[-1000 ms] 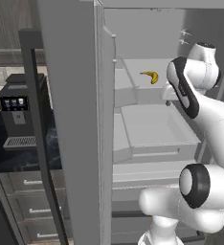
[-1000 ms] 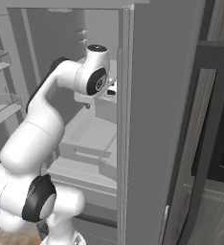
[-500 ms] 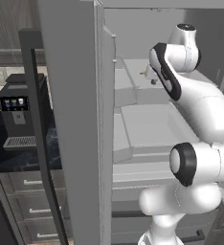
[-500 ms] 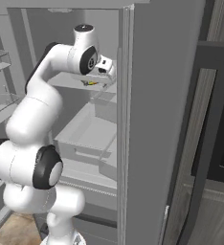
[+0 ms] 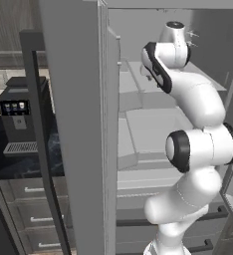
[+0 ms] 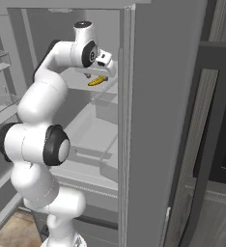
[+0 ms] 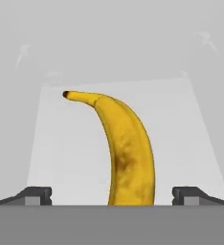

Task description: Place the cold items (banana and garlic) from the fridge in one tupperware on the dining counter. Place the warm items (hot dog and kebab skewer) in the stove area in another tupperware.

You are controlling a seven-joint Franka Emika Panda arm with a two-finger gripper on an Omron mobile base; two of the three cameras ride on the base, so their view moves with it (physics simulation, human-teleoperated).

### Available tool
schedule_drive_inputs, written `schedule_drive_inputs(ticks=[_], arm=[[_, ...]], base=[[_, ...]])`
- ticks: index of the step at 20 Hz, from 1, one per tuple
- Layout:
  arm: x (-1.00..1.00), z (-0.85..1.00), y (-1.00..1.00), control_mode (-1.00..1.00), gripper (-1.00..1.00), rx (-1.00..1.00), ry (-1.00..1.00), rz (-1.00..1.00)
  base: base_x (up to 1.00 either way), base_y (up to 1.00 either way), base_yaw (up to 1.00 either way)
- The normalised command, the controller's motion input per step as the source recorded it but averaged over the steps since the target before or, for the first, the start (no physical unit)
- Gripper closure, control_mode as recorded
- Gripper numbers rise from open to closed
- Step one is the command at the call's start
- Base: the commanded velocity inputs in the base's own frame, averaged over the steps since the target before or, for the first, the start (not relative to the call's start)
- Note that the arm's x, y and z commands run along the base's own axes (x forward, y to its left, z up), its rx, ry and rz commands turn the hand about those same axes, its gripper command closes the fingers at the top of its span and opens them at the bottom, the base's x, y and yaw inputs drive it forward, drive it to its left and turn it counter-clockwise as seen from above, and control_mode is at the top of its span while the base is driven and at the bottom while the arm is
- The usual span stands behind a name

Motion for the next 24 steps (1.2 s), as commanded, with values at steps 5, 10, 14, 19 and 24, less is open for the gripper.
schedule_drive_inputs(ticks=[5,10,14,19,24], arm=[[0.61,-0.07,-0.10,-1.00,-1.00,0.00,0.09,0.00],[0.04,-0.17,-0.15,-1.00,-1.00,0.00,0.02,0.00],[-0.05,-0.22,-0.01,-1.00,-1.00,-0.03,0.00,0.00],[-0.12,-0.26,0.00,-1.00,-1.00,-0.05,0.00,0.00],[-0.04,-0.35,0.02,-1.00,1.00,-0.11,0.00,0.00]], base=[[0.00,0.00,0.00],[0.00,0.00,0.00],[0.00,0.00,0.00],[0.00,0.00,0.00],[0.00,0.00,0.00]])
